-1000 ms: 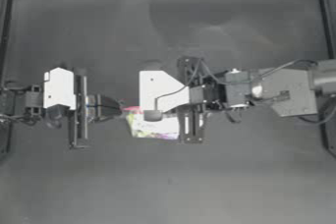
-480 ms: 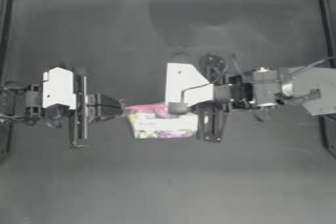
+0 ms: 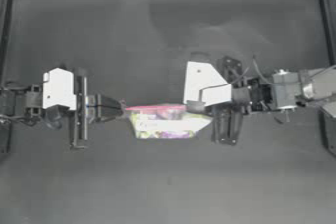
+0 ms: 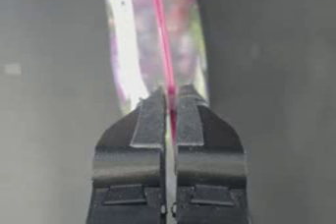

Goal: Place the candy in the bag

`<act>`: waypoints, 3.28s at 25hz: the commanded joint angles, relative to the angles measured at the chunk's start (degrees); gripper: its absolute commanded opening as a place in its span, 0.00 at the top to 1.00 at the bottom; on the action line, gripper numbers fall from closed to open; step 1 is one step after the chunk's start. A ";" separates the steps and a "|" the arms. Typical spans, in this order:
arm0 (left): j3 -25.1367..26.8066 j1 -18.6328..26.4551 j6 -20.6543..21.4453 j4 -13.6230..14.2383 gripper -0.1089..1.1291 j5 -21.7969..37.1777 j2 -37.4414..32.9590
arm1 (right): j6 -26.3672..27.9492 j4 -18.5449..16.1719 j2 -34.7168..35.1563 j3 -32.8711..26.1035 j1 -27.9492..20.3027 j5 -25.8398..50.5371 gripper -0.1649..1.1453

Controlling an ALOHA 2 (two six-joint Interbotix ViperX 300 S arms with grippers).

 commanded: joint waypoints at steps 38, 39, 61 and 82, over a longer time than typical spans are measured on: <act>-1.32 0.26 0.00 -0.18 0.88 0.09 1.49 | 8.53 -1.05 -12.22 9.76 1.32 3.25 0.81; -1.41 0.35 0.09 -0.18 0.88 0.00 1.49 | 8.53 -1.23 -12.22 9.58 1.32 2.99 0.81; -3.34 0.53 0.18 -0.18 0.88 0.00 5.54 | 8.17 -1.93 -7.12 9.58 1.32 -8.00 0.81; -6.42 -0.26 0.18 0.00 0.88 -1.93 12.83 | 8.44 -2.29 -3.52 11.07 1.32 -11.07 0.81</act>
